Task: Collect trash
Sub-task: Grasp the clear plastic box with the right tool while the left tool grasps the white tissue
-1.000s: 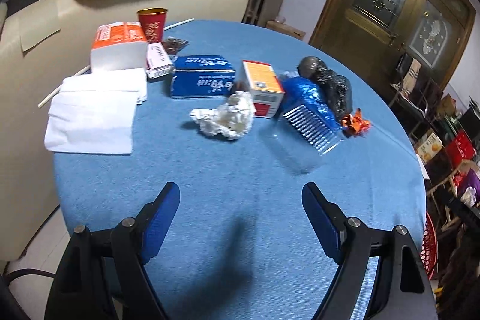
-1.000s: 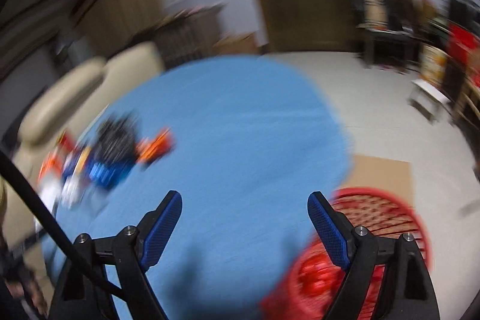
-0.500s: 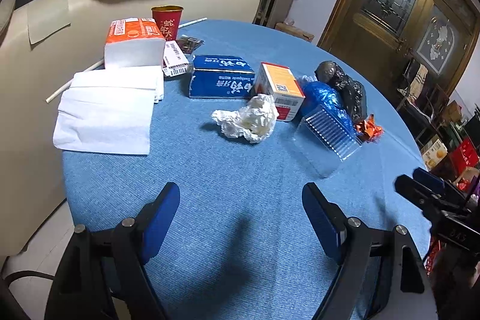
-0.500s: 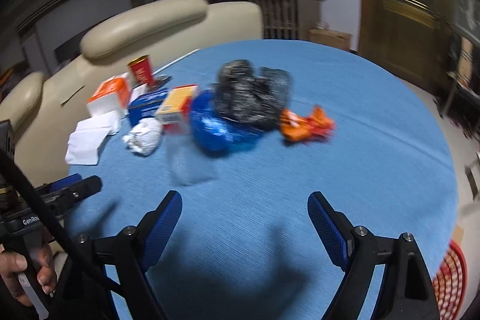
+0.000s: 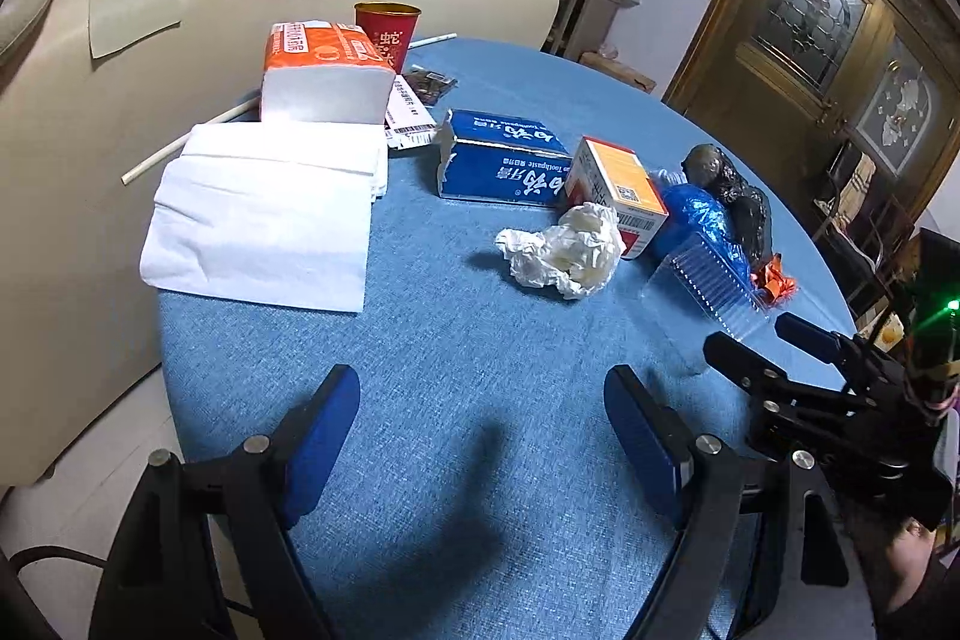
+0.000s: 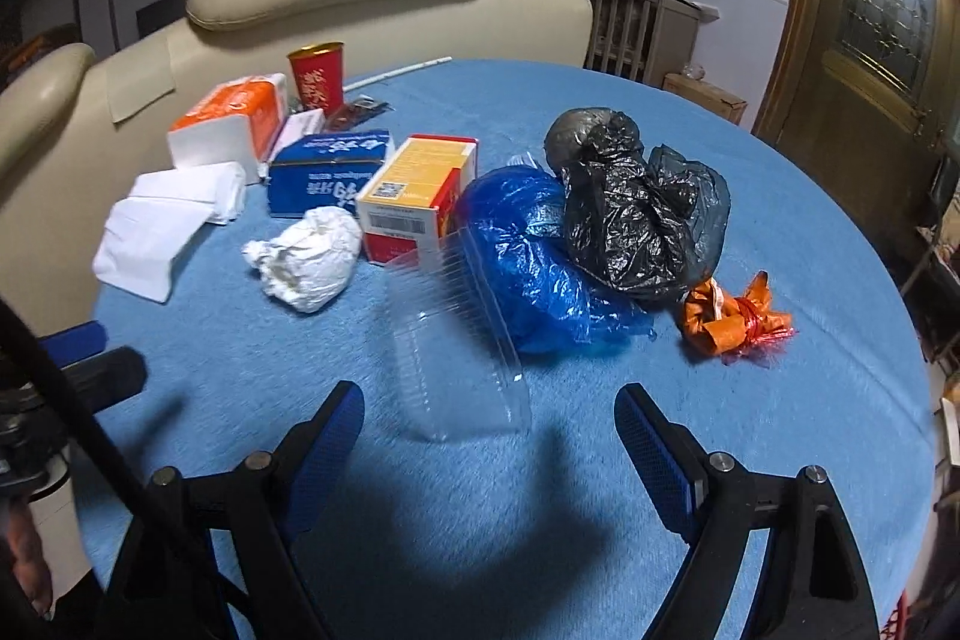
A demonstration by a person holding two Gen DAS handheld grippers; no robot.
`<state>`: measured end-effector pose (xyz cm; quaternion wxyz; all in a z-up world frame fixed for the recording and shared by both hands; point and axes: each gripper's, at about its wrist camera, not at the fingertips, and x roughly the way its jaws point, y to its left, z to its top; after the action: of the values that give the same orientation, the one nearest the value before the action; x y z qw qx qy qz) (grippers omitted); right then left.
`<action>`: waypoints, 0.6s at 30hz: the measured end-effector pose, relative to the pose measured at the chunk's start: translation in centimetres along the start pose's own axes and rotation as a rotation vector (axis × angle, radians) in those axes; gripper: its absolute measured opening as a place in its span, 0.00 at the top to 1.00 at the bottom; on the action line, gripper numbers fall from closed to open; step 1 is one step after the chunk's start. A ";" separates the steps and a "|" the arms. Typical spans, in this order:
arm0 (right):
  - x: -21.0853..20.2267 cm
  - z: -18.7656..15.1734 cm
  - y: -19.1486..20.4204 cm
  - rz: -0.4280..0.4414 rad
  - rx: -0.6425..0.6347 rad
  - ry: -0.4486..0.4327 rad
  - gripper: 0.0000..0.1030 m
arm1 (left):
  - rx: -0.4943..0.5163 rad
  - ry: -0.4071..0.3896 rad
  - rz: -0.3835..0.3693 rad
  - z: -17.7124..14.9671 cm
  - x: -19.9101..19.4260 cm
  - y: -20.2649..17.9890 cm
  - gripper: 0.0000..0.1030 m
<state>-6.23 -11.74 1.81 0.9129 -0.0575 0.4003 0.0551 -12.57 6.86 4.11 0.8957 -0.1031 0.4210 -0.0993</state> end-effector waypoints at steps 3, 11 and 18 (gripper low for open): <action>0.8 0.3 0.2 -0.008 -0.009 0.003 0.18 | 0.010 0.001 -0.004 0.2 0.3 -0.4 0.19; 1.3 0.2 0.2 0.026 0.012 0.003 0.51 | 0.032 -0.002 -0.006 0.6 0.7 -1.4 0.19; -1.8 -0.9 -0.9 0.060 0.060 -0.044 0.51 | 0.088 -0.012 -0.004 1.9 1.5 -3.0 0.19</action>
<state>-7.94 -12.89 2.56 0.9208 -0.0169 0.3830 0.0717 -10.46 3.74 5.03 0.9017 -0.0649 0.4106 -0.1189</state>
